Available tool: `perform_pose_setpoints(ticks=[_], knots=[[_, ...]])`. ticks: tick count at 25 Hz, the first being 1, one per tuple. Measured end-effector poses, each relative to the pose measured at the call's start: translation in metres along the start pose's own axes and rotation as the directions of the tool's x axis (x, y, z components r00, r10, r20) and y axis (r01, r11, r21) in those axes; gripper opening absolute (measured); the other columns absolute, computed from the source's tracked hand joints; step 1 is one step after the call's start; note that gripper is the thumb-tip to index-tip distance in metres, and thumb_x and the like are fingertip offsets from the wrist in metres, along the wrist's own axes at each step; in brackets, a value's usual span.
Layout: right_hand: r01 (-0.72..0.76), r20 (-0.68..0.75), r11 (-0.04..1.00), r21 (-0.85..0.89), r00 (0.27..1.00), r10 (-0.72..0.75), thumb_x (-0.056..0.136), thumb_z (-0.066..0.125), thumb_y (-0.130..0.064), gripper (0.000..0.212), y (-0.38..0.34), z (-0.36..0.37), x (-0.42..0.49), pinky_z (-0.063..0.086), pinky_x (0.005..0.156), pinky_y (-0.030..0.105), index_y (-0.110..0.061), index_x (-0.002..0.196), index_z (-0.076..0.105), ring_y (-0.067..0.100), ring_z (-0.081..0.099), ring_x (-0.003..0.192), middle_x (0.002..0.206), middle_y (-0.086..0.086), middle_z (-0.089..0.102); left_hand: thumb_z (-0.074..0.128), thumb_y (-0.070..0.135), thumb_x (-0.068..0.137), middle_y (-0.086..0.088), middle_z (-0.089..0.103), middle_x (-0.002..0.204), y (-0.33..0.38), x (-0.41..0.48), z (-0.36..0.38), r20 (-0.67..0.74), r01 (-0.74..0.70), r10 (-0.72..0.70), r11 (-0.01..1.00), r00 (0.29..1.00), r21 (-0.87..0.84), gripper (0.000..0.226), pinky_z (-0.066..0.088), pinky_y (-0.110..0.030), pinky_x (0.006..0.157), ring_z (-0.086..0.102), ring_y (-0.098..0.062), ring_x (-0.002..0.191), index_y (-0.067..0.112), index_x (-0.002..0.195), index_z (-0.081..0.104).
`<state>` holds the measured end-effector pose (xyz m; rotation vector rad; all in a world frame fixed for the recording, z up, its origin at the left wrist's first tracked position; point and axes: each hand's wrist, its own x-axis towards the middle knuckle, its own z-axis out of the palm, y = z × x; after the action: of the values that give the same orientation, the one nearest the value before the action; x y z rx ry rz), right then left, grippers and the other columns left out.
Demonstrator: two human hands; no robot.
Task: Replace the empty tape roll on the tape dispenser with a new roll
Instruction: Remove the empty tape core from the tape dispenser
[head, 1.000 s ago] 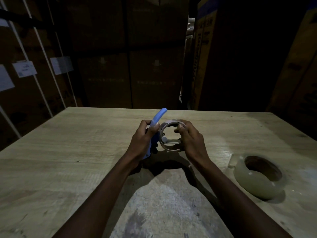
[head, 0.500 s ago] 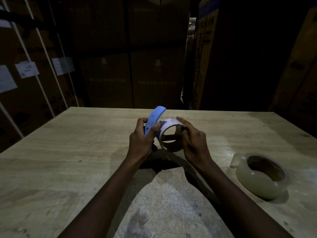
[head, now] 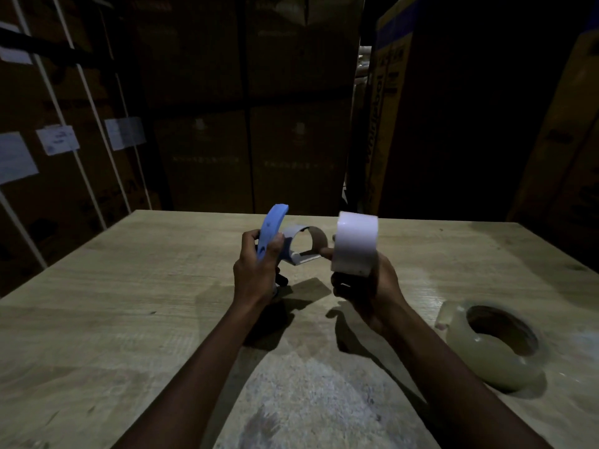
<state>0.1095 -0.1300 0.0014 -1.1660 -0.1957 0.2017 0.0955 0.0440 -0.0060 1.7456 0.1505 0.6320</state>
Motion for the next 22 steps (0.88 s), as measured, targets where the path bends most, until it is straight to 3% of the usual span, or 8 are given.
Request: perform_pose_setpoints(ticks=[2, 5, 14, 16, 18, 19, 20, 22], knots=[[-0.200, 0.028, 0.937, 0.288, 0.979, 0.200, 0.097, 0.035, -0.024, 0.032, 0.000, -0.002, -0.001, 0.047, 0.042, 0.023, -0.007, 0.119, 0.051, 0.017, 0.057, 0.057, 0.096, 0.017, 0.064, 0.048, 0.041, 0.092, 0.007, 0.055, 0.085, -0.002, -0.002, 0.003, -0.001, -0.002, 0.002, 1.000, 1.000, 0.014, 0.029, 0.046, -0.029, 0.058, 0.054, -0.009, 0.067, 0.022, 0.114, 0.043], [-0.301, 0.003, 0.856, 0.420, 0.944, 0.330, 0.097, 0.035, -0.033, 0.045, 0.004, -0.005, 0.004, 0.046, 0.038, 0.022, -0.001, 0.128, 0.046, 0.015, 0.055, 0.052, 0.082, 0.017, 0.068, 0.048, 0.041, 0.092, 0.011, 0.055, 0.083, -0.004, -0.002, 0.006, 0.010, -0.006, 0.006, 0.999, 1.000, 0.036, 0.027, 0.044, -0.030, 0.061, 0.054, -0.008, 0.068, 0.023, 0.112, 0.043], [-0.127, -0.201, 0.889, 0.439, 0.951, 0.235, 0.095, 0.039, -0.041, 0.043, -0.010, -0.003, 0.005, 0.051, 0.046, 0.027, -0.010, 0.123, 0.050, 0.022, 0.052, 0.077, 0.111, 0.021, 0.051, 0.048, 0.039, 0.093, 0.010, 0.055, 0.084, -0.005, -0.001, 0.006, 0.004, -0.003, 0.003, 0.999, 1.000, 0.041, 0.027, 0.042, -0.027, 0.058, 0.055, -0.009, 0.068, 0.023, 0.113, 0.042], [-0.022, -0.250, 0.945, 0.327, 0.962, 0.110, 0.096, 0.040, -0.038, 0.041, -0.009, -0.002, 0.006, 0.054, 0.055, 0.035, -0.012, 0.127, 0.044, 0.028, 0.056, 0.088, 0.113, 0.018, 0.049, 0.048, 0.039, 0.093, 0.010, 0.054, 0.085, -0.005, -0.001, 0.005, 0.005, -0.001, 0.001, 0.999, 1.000, 0.037, 0.029, 0.042, -0.026, 0.057, 0.054, -0.009, 0.068, 0.021, 0.116, 0.042], [0.166, -0.287, 0.986, 0.023, 0.946, -0.152, 0.095, 0.048, -0.028, 0.035, -0.010, -0.002, 0.006, 0.058, 0.062, 0.038, -0.013, 0.126, 0.041, 0.030, 0.060, 0.093, 0.109, 0.013, 0.050, 0.048, 0.038, 0.094, 0.010, 0.054, 0.085, -0.004, -0.002, 0.005, 0.003, 0.000, 0.000, 0.999, 1.000, 0.034, 0.031, 0.041, -0.025, 0.057, 0.053, -0.008, 0.068, 0.019, 0.118, 0.043], [0.277, -0.274, 0.933, -0.232, 0.901, -0.336, 0.092, 0.055, -0.023, 0.036, -0.010, -0.003, 0.006, 0.059, 0.064, 0.033, -0.013, 0.123, 0.041, 0.027, 0.062, 0.094, 0.109, 0.010, 0.050, 0.048, 0.037, 0.094, 0.010, 0.054, 0.084, -0.004, -0.001, 0.004, -0.002, 0.001, -0.001, 0.999, 1.000, 0.036, 0.032, 0.041, -0.024, 0.056, 0.053, -0.008, 0.067, 0.018, 0.119, 0.043], [0.357, -0.221, 0.802, -0.479, 0.835, -0.503, 0.087, 0.062, -0.019, 0.038, -0.008, -0.004, 0.007, 0.057, 0.066, 0.024, -0.012, 0.119, 0.042, 0.024, 0.061, 0.095, 0.109, 0.007, 0.051, 0.048, 0.037, 0.094, 0.009, 0.054, 0.083, -0.003, -0.001, 0.004, -0.007, 0.000, 0.001, 0.999, 1.000, 0.041, 0.033, 0.040, -0.024, 0.055, 0.053, -0.008, 0.067, 0.017, 0.119, 0.043], [0.405, -0.081, 0.544, -0.734, 0.744, -0.663, 0.081, 0.069, -0.013, 0.040, -0.003, -0.006, 0.008, 0.051, 0.067, 0.010, -0.009, 0.113, 0.044, 0.015, 0.055, 0.096, 0.109, 0.006, 0.051, 0.047, 0.037, 0.094, 0.008, 0.054, 0.083, -0.001, -0.002, 0.004, -0.008, -0.007, 0.007, 0.999, 1.000, 0.047, 0.033, 0.040, -0.023, 0.054, 0.053, -0.009, 0.066, 0.016, 0.119, 0.044]])
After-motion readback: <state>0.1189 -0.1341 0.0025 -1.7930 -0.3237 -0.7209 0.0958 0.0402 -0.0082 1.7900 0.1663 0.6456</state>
